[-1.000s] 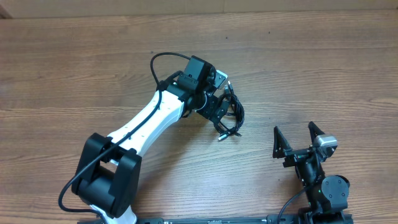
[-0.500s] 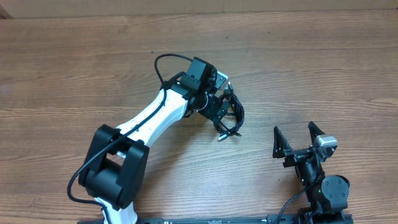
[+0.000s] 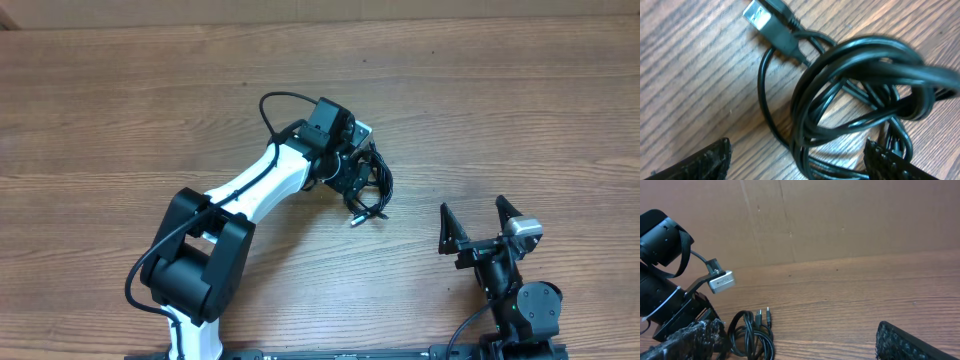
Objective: Untangle cables
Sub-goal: 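Lower the left gripper and close it on the cable loops, then lift the gripped cable bundle up off the table with the left gripper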
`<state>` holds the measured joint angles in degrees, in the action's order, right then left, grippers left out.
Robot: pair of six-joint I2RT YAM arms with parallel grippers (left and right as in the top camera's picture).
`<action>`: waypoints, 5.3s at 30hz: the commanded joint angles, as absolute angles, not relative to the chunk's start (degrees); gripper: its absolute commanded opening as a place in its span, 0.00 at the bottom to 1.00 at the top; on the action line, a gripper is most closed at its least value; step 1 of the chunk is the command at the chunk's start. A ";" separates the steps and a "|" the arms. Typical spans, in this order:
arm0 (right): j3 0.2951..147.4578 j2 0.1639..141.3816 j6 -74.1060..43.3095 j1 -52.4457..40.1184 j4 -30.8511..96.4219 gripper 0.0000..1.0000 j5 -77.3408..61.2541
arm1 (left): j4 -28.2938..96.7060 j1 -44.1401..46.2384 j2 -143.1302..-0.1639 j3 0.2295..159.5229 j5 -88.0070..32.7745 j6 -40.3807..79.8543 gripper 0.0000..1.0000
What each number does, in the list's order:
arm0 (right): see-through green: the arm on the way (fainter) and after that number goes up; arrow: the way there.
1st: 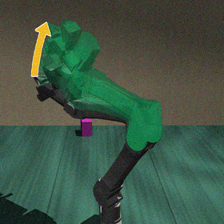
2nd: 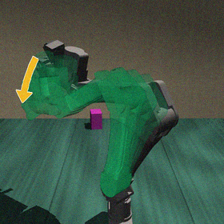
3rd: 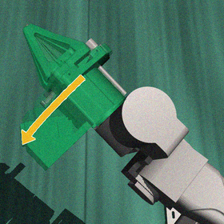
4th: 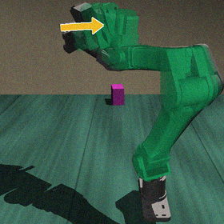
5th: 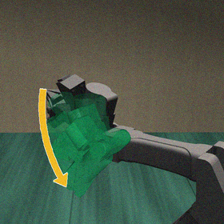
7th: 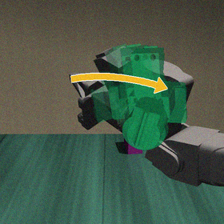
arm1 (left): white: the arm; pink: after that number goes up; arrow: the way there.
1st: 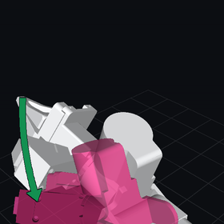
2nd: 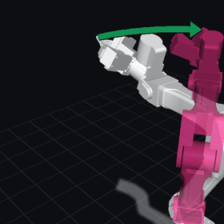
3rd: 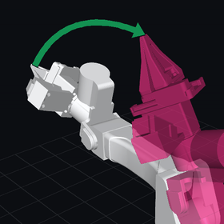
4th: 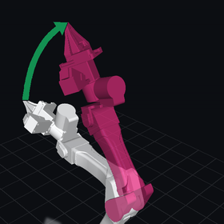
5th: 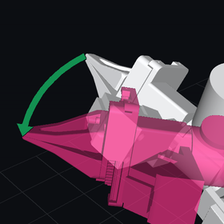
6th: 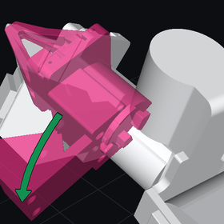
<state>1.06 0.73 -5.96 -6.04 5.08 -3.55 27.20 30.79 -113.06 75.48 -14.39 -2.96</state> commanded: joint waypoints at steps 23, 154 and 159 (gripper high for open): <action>0.47 0.16 -5.72 -6.04 4.67 1.00 -2.83 | 25.02 31.55 -113.60 76.88 -15.27 -0.82 0.31; 0.47 0.16 -5.72 -6.04 4.67 1.00 -2.57 | 68.77 31.14 -87.05 91.35 -19.18 -26.02 0.04; 0.47 0.16 -5.72 -6.04 4.67 1.00 -2.59 | 70.89 31.16 -85.34 91.35 -22.26 -31.75 0.04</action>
<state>1.06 0.73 -5.96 -6.04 5.06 -3.40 70.19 31.16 -87.48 90.11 -17.85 -25.61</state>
